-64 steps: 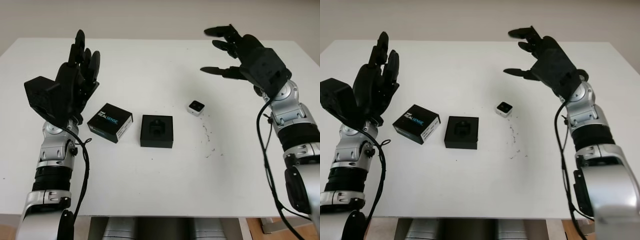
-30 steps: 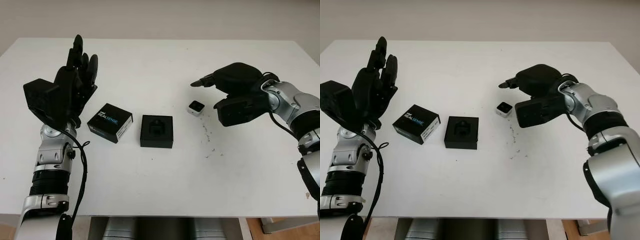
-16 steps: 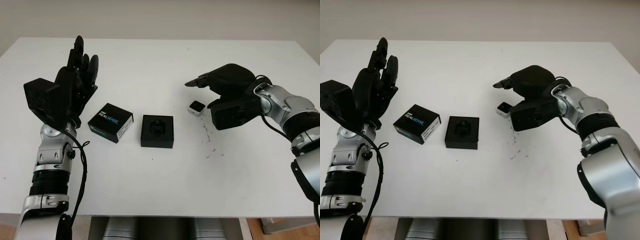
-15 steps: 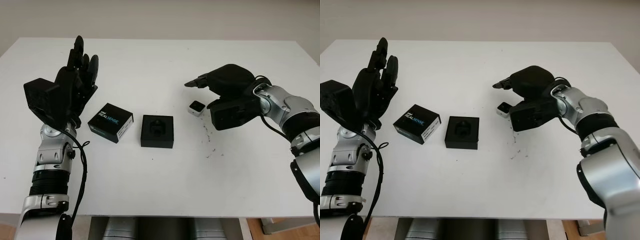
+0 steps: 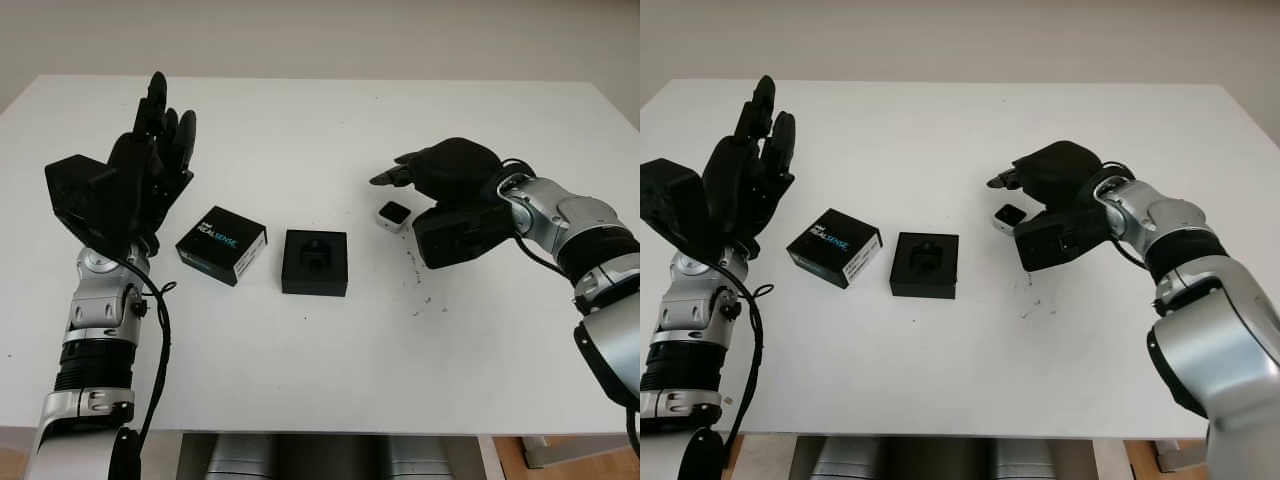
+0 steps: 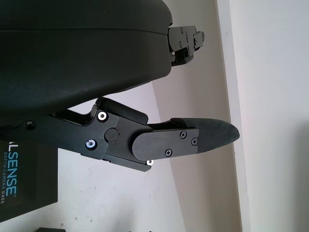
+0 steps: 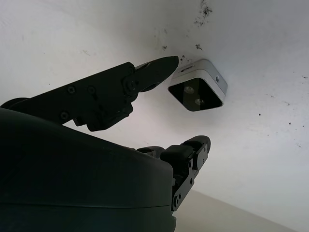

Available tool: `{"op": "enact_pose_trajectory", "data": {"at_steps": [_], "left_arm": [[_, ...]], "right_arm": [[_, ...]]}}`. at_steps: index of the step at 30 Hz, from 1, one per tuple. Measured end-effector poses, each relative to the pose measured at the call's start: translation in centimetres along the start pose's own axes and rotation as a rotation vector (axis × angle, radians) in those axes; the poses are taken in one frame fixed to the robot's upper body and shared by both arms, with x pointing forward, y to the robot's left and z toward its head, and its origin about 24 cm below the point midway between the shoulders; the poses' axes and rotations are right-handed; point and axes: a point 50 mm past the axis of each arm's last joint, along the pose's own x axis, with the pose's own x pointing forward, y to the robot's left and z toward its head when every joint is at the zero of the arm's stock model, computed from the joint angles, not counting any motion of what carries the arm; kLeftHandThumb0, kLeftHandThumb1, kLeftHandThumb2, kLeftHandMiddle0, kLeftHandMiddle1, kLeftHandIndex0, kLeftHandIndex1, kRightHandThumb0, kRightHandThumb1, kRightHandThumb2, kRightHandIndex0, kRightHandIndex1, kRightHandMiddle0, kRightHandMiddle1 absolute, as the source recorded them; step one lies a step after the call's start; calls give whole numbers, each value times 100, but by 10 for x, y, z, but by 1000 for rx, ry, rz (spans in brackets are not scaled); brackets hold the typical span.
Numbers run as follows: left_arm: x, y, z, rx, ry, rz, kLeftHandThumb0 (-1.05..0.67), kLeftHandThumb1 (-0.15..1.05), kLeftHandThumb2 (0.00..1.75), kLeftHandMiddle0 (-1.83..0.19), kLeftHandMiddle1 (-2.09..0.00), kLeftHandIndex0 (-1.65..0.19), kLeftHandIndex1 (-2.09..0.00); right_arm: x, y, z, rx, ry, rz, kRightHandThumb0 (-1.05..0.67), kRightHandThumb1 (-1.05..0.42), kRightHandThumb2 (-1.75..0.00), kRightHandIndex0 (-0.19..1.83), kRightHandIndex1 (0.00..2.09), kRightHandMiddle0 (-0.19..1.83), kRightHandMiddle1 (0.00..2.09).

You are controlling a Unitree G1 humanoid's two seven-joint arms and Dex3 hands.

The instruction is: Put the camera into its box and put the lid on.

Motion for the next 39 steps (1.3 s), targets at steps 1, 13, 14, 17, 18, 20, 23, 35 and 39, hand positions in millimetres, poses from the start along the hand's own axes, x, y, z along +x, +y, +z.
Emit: {"op": "enact_pose_trajectory", "data": {"at_steps": [1,13,14,17,18,20,23,35,39], "left_arm": [[0,0,0,-1,3,0,-71,105,46,12,-6,12,-6],[0,0,-1,-6,12,-3,-71,105,45,11,-6,12,-6],[0,0,0,-6,11,-2,-71,105,45,11,-6,12,-6],[0,-1,2,-5,4,-3,-69,105,46,13,-5,13,-5],[0,-1,2,-4,3,-4,-69,105,46,14,-5,13,-5],[0,-1,2,-3,3,-6,-69,105,46,14,-5,14,-5],[0,-1,2,-1,3,-6,-69,105,47,13,-5,13,-5],[0,-1,2,-1,4,-7,-69,105,45,13,-5,13,-5],[0,-1,2,0,5,-7,-69,105,46,13,-6,12,-6]], "right_arm": [[0,0,0,-5,-1,-1,-33,-86,-5,33,4,54,8],[0,2,3,-46,-23,-25,-32,-87,-6,36,6,60,8],[0,3,3,-46,-23,-23,-32,-87,-6,36,6,60,8],[1,4,4,-49,-25,-18,-32,-88,-6,36,6,60,8],[1,4,4,-50,-26,-17,-32,-89,-6,36,6,60,8],[1,4,4,-49,-26,-23,-31,-88,-6,37,6,61,8],[1,6,4,-45,-21,-24,-31,-88,-5,37,6,61,7],[3,11,8,-60,-28,-29,-32,-89,-6,39,6,73,12],[3,11,8,-72,-30,-35,-32,-90,-6,41,7,79,15]]}}
